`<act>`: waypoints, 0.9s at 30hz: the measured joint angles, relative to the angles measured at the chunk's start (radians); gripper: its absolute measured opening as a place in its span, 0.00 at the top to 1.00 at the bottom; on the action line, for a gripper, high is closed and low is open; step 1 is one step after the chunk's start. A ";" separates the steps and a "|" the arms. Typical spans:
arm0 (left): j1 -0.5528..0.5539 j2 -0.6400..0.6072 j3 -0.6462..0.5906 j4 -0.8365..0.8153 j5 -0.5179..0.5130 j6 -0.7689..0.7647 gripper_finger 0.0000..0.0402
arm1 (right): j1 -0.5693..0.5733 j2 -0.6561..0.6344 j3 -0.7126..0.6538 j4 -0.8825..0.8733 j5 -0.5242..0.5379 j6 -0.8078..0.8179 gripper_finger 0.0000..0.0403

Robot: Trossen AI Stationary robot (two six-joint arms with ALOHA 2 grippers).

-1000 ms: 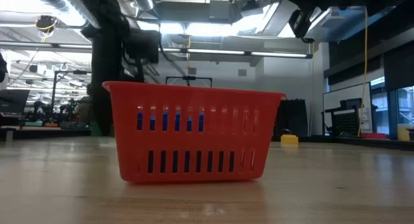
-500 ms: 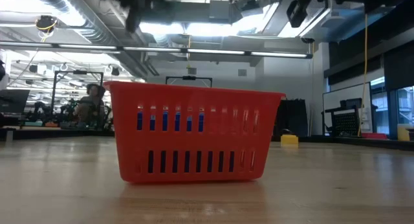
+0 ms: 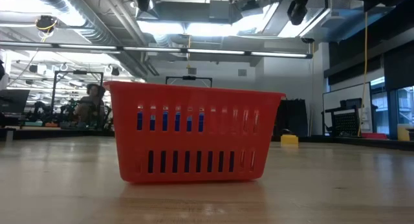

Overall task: Sort & place blocks by color
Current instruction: Put the top green game piece into the blue bin

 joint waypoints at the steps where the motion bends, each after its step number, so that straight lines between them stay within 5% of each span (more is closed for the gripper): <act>1: -0.001 0.007 0.000 0.000 0.000 -0.006 0.68 | 0.000 0.006 0.001 0.002 0.002 0.024 0.64; 7: 0.000 0.032 0.000 0.008 0.000 -0.008 0.68 | 0.000 0.069 0.001 0.057 0.015 0.106 0.38; 12: 0.000 0.077 0.023 0.028 0.006 -0.017 0.68 | 0.012 0.156 0.057 0.108 0.018 -0.003 0.25; 19: 0.000 0.253 0.168 -0.028 0.061 -0.036 0.68 | 0.020 0.300 0.240 -0.005 0.054 -0.306 0.22; 27: 0.000 0.356 0.262 -0.024 0.097 -0.002 0.68 | 0.020 0.363 0.318 -0.078 0.053 -0.342 0.24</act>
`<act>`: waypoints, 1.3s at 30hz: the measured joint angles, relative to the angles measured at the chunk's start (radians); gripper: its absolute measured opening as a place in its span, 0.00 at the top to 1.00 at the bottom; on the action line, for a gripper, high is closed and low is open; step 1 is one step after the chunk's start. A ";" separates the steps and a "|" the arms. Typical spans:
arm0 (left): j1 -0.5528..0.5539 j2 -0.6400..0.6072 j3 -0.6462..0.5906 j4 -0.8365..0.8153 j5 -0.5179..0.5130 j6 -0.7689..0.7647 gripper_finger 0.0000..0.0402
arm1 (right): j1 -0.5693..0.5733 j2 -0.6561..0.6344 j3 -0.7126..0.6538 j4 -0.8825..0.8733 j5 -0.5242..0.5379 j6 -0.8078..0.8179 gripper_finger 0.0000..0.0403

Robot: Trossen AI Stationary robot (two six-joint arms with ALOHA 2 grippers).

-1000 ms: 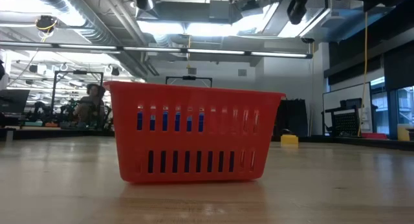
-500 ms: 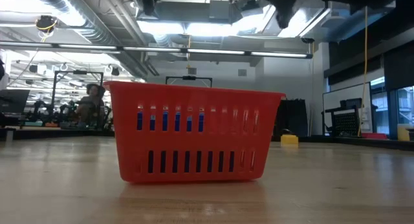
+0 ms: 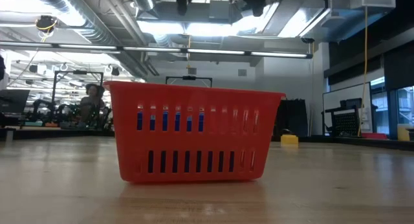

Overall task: Sort & place blocks by color
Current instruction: Put the top green game piece into the blue bin

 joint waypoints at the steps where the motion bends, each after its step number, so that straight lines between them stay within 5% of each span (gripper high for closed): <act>1: 0.000 0.001 0.000 0.001 0.005 0.005 0.68 | 0.000 0.000 0.000 0.000 0.000 0.001 0.24; 9: 0.001 -0.001 0.002 0.019 0.018 0.022 0.68 | 0.000 0.001 0.000 0.008 0.000 0.020 0.27; 21: 0.001 -0.002 0.002 0.019 0.011 0.022 0.68 | 0.000 0.001 0.000 0.027 -0.004 0.021 0.64; 27: 0.001 -0.003 0.002 0.020 0.006 0.020 0.68 | -0.001 0.001 -0.001 0.029 -0.022 0.019 0.66; 32: 0.013 -0.008 0.002 -0.014 0.024 -0.011 0.51 | -0.001 0.002 -0.001 0.030 -0.039 0.019 0.63; 39: 0.076 -0.075 0.002 -0.148 0.174 -0.059 0.32 | -0.024 -0.065 -0.001 -0.078 -0.083 -0.030 0.65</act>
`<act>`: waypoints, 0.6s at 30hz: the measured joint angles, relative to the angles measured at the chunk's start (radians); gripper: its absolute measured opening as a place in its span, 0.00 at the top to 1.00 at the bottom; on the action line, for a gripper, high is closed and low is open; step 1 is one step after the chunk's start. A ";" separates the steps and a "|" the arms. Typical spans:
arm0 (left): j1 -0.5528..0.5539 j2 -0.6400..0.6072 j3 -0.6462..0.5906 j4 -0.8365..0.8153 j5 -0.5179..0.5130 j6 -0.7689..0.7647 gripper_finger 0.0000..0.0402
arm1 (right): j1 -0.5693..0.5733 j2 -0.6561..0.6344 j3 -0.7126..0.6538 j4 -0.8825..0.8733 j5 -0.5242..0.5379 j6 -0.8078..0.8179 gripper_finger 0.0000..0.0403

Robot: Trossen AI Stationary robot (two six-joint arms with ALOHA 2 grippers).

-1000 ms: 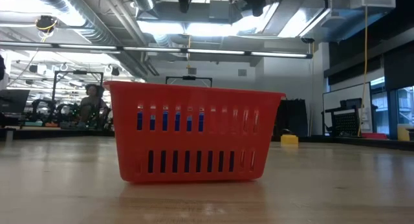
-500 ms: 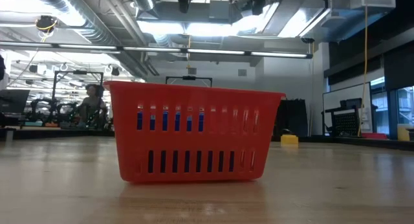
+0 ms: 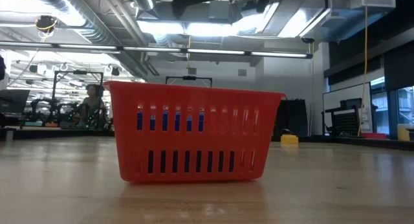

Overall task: Sort & place blocks by color
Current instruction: Put the top green game piece into the blue bin

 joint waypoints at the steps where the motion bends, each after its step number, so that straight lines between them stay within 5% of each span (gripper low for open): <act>1: 0.010 -0.024 0.000 -0.050 0.006 0.001 0.31 | -0.007 -0.018 0.000 -0.031 -0.001 -0.001 0.65; 10: 0.041 -0.297 -0.063 -0.195 -0.130 0.105 0.32 | -0.013 -0.204 0.000 -0.513 0.005 0.011 0.64; 18: 0.026 -0.525 -0.352 0.092 -0.259 0.015 0.32 | 0.056 -0.304 0.000 -0.655 0.073 0.056 0.64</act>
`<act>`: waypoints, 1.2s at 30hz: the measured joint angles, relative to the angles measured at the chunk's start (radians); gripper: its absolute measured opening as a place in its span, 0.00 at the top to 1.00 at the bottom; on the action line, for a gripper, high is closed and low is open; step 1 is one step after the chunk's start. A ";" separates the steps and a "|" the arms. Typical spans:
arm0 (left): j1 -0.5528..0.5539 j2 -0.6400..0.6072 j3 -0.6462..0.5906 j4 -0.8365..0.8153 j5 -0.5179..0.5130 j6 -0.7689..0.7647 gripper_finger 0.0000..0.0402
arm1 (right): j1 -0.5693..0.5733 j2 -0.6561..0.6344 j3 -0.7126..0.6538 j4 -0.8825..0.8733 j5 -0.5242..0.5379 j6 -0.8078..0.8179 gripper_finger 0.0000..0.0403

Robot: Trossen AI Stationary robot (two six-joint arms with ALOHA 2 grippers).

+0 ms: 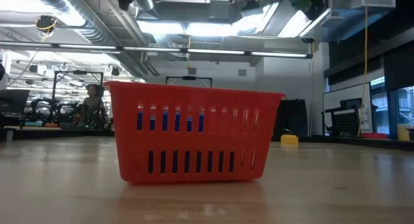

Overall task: Sort & place blocks by color
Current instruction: Put the top green game piece into the blue bin

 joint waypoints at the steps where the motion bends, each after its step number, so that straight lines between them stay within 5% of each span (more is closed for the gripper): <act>1: -0.003 -0.021 -0.042 0.046 -0.011 -0.018 0.32 | 0.005 -0.006 0.000 0.000 0.021 -0.002 0.64; 6: -0.018 -0.076 -0.157 0.190 -0.033 -0.048 0.32 | 0.007 -0.006 0.000 -0.001 0.051 -0.008 0.64; 15: -0.021 -0.083 -0.162 0.197 -0.032 -0.038 0.32 | 0.007 -0.007 0.000 0.000 0.032 0.001 0.64; 21: -0.021 -0.083 -0.162 0.196 -0.056 -0.048 0.32 | 0.023 0.023 0.000 -0.048 -0.153 0.201 0.64; 28: -0.021 -0.083 -0.162 0.195 -0.077 -0.048 0.32 | 0.223 0.082 -0.026 -0.324 -0.212 0.323 0.64; 36: -0.021 -0.083 -0.162 0.195 -0.086 -0.049 0.32 | 0.500 0.077 -0.259 -0.224 -0.221 0.708 0.64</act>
